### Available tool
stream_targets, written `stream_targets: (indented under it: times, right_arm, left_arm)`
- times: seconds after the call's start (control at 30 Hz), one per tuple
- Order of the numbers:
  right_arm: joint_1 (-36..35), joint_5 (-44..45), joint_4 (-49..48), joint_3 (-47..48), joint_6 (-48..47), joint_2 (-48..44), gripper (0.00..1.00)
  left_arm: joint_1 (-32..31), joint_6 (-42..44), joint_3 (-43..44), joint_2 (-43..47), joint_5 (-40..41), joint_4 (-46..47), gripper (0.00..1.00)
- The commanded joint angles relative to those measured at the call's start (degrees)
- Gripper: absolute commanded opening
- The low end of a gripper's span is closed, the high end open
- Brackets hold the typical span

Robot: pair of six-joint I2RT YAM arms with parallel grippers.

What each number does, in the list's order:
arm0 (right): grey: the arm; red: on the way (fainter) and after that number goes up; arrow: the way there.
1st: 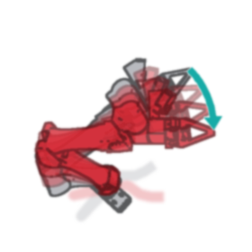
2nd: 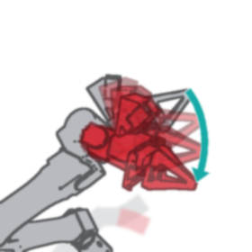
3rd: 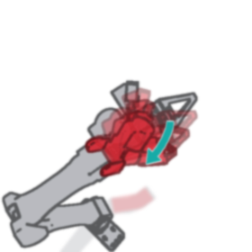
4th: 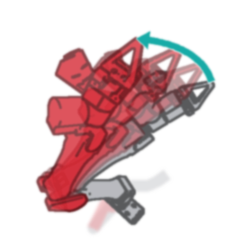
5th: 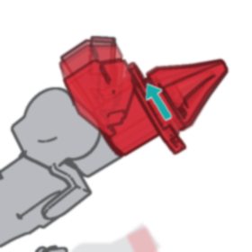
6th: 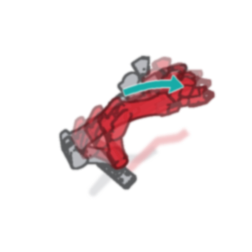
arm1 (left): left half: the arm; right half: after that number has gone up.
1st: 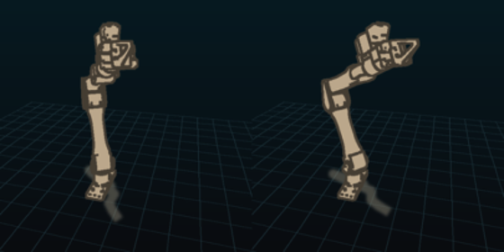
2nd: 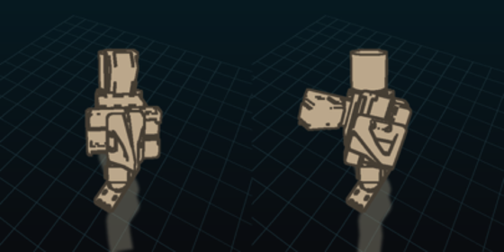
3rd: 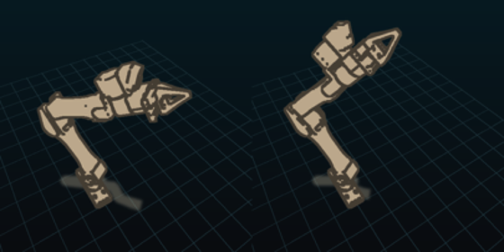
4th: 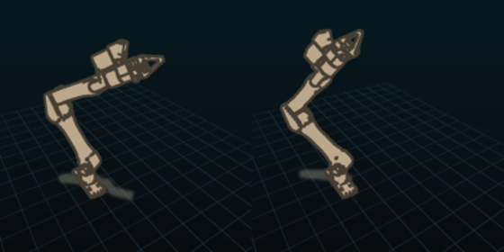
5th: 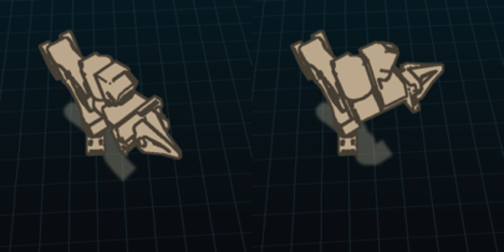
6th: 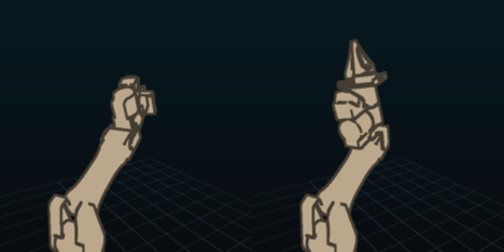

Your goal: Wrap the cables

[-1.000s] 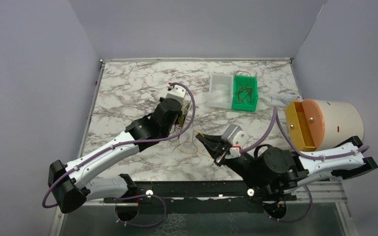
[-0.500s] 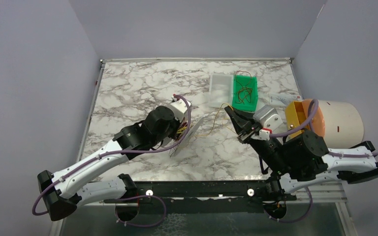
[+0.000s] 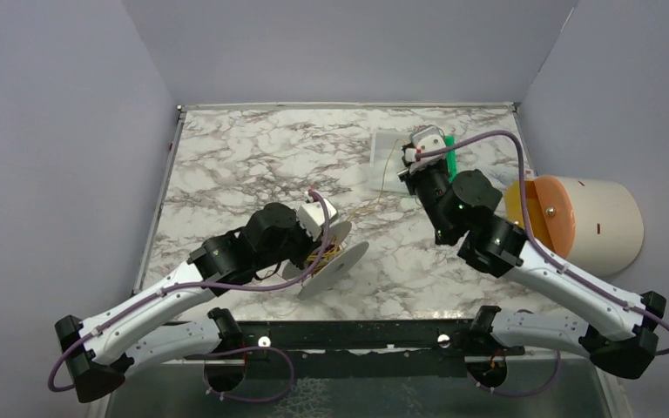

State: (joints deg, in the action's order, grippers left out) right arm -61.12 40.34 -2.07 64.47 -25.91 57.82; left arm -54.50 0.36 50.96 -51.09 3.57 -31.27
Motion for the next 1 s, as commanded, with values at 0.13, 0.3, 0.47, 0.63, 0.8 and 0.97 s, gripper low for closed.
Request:
stream_targets:
  times: [0.13, 0.3, 0.47, 0.63, 0.8, 0.97]
  right_arm:
    - [24.6, -20.7, 6.8, -9.7, 26.2, 1.5, 0.01]
    - [27.0, -22.9, 3.0, -19.4, 35.6, 1.2, 0.01]
    - [28.0, -24.6, 0.2, -25.9, 39.9, 1.9, 0.01]
    - [29.2, -27.9, -1.8, -31.0, 43.0, 2.4, 0.01]
    - [29.4, -32.5, -4.6, -36.8, 45.8, 2.3, 0.01]
    - [29.4, -40.2, -9.7, -41.3, 46.0, 2.8, 0.01]
  left_arm:
    - [-0.3, -0.6, -1.0, 6.5, -6.5, 3.0, 0.00]
    - [-0.3, -1.8, 0.7, 8.7, -5.6, 2.6, 0.00]
    - [-0.2, -2.9, 3.0, 11.9, -5.7, 2.4, 0.00]
    - [-0.3, -4.0, 5.6, 14.0, -5.1, 2.8, 0.00]
    - [-0.3, -6.3, 7.2, 15.7, -3.7, 5.7, 0.00]
    - [-0.3, -9.5, 7.5, 16.9, -1.6, 10.1, 0.00]
